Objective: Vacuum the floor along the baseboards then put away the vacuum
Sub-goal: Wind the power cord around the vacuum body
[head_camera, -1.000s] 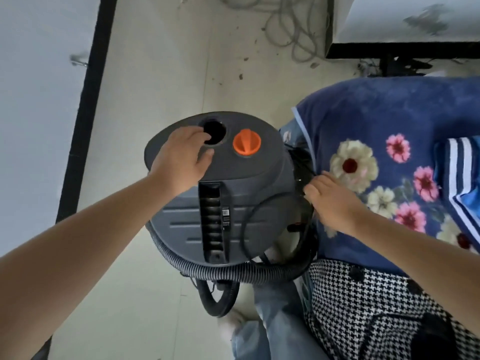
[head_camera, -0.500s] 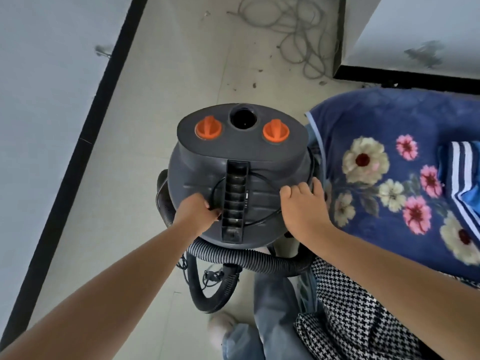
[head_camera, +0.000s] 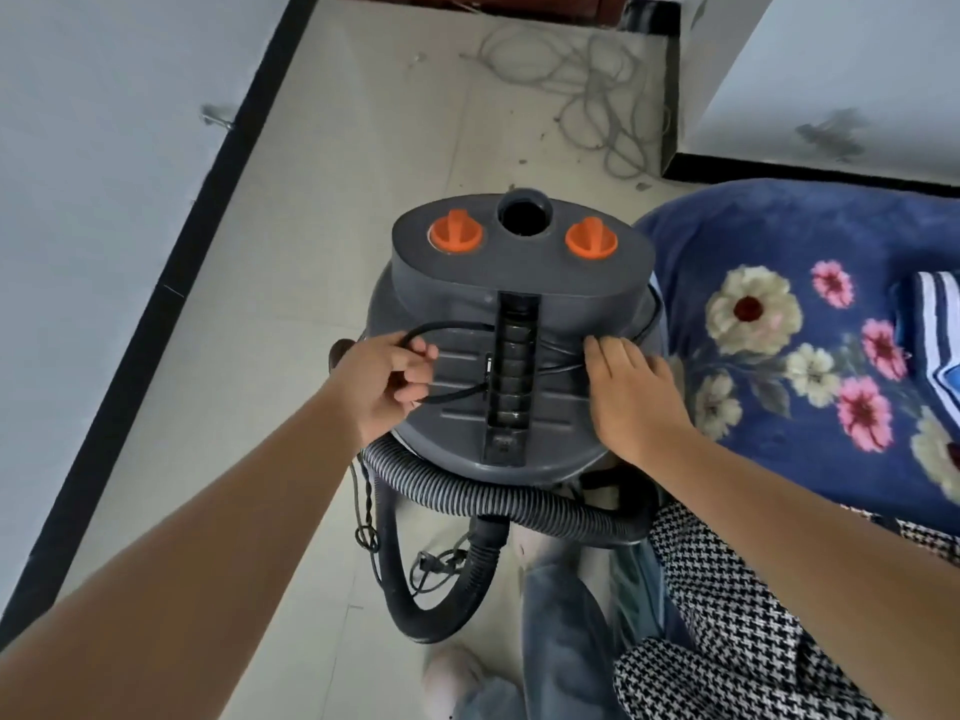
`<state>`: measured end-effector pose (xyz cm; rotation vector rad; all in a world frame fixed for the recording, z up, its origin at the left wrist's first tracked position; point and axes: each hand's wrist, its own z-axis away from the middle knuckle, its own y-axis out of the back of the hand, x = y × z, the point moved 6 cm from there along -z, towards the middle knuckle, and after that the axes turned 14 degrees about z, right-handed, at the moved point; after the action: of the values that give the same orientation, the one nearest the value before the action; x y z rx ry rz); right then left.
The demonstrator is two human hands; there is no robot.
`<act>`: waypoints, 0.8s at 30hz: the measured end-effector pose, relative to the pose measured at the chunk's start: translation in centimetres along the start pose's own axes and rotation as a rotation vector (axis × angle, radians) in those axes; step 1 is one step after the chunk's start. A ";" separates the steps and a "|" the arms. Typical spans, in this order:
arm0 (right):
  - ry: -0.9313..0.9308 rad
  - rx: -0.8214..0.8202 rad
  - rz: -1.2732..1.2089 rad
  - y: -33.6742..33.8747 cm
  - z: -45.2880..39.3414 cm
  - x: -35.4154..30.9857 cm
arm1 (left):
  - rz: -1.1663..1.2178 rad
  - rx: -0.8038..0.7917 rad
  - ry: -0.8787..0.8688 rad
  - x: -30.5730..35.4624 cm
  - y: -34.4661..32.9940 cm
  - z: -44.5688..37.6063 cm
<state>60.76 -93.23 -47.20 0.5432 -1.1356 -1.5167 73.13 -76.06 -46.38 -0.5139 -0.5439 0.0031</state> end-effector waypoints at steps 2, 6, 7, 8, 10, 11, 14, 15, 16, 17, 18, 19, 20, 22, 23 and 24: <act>-0.025 -0.005 -0.012 -0.2 0.0 -0.3 | 0.064 -0.102 0.104 -0.5 0.3 0.5; -0.060 -0.022 -0.008 -0.7 0.6 -1.2 | -0.175 -0.124 0.127 -0.2 0.7 0.4; -0.069 -0.035 -0.015 -1.0 0.7 -1.4 | -0.189 -0.120 0.101 0.0 0.7 0.5; -0.081 -0.048 -0.024 -1.2 0.8 -1.5 | -0.159 -0.114 0.069 0.2 1.1 0.6; -0.106 -0.064 -0.026 -1.4 1.0 -1.7 | 0.041 -0.100 -0.023 0.9 2.8 1.4; -0.116 -0.065 -0.022 -1.4 1.0 -1.7 | 0.158 -0.104 -0.073 1.2 3.9 2.0; -0.125 -0.055 0.000 -1.0 0.8 -2.0 | 0.379 -0.057 -0.152 1.0 6.9 4.3; -0.132 -0.045 -0.002 -0.8 0.7 -2.2 | 0.422 -0.004 -0.156 0.5 7.6 4.6; -0.145 -0.038 -0.004 -0.6 0.7 -2.4 | 0.431 0.075 -0.157 -0.1 8.2 4.4; -0.158 -0.036 0.000 -0.5 0.7 -2.6 | 0.415 0.168 -0.138 -0.7 8.3 4.2; -0.167 -0.029 0.003 -0.5 0.8 -2.7 | 0.398 0.257 -0.112 -1.4 8.7 3.7; -0.162 -0.011 0.004 -0.3 0.8 -3.0 | 0.389 0.350 -0.090 -1.9 9.1 3.2; -0.135 0.013 0.013 -0.3 0.8 -3.3 | 0.390 0.425 -0.080 -2.2 9.5 2.8; -0.057 0.085 0.035 -0.3 0.9 -3.9 | 0.368 0.542 -0.121 -2.3 10.1 1.9; -0.020 0.156 0.047 -0.2 0.9 -4.1 | 0.327 0.590 -0.158 -2.1 10.4 1.5; 0.001 0.233 0.052 -0.1 0.7 -4.0 | 0.293 0.608 -0.191 -1.7 10.4 1.4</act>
<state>61.24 -89.24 -47.96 0.6665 -1.3255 -1.3477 72.34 -66.59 -51.07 0.0069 -0.6157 0.4878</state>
